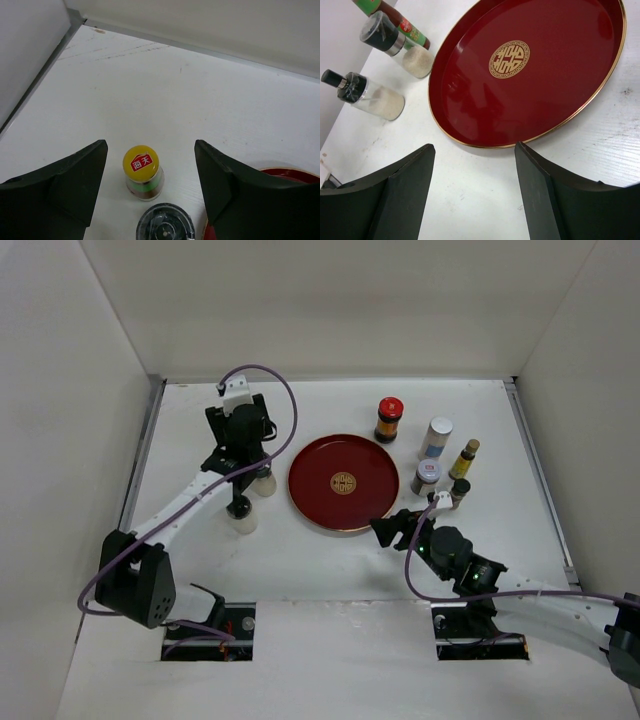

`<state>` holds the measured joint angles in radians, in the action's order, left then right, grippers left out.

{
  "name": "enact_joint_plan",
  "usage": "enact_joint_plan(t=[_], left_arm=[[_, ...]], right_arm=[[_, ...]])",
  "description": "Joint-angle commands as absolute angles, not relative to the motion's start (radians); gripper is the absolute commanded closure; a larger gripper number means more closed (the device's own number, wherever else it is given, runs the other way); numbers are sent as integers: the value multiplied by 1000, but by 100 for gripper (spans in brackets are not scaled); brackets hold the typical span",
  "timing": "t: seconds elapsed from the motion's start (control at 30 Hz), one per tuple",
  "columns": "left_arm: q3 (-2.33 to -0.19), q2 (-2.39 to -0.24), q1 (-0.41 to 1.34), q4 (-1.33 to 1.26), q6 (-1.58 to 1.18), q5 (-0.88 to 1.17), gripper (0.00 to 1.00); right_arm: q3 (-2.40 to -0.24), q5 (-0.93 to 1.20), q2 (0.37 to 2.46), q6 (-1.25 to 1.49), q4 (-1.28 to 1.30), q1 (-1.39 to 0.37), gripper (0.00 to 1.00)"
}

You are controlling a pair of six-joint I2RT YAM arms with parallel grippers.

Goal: Organize the condiment bottles

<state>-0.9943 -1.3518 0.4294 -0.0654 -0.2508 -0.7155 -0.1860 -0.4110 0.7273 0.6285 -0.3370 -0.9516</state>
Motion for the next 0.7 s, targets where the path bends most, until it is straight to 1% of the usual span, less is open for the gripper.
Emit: enact_joint_plan(t=[0.0,0.53,0.57,0.67], left_arm=[[-989,-1387,404,-86,-291,-695,33],[-962,-1471,366,-107,-341,-681,50],[-960,-1473,363,-107,-344,-681,53],[-954,-1467,352,-115,-353,-681,70]], right_arm=[[-213,-428,715,626,-354,-964,28],[-213,-428,719,627,-354,-964,28],[-213,-428,721,627,-354,-964,28],[-213,-428,726,627,-354,-964,28]])
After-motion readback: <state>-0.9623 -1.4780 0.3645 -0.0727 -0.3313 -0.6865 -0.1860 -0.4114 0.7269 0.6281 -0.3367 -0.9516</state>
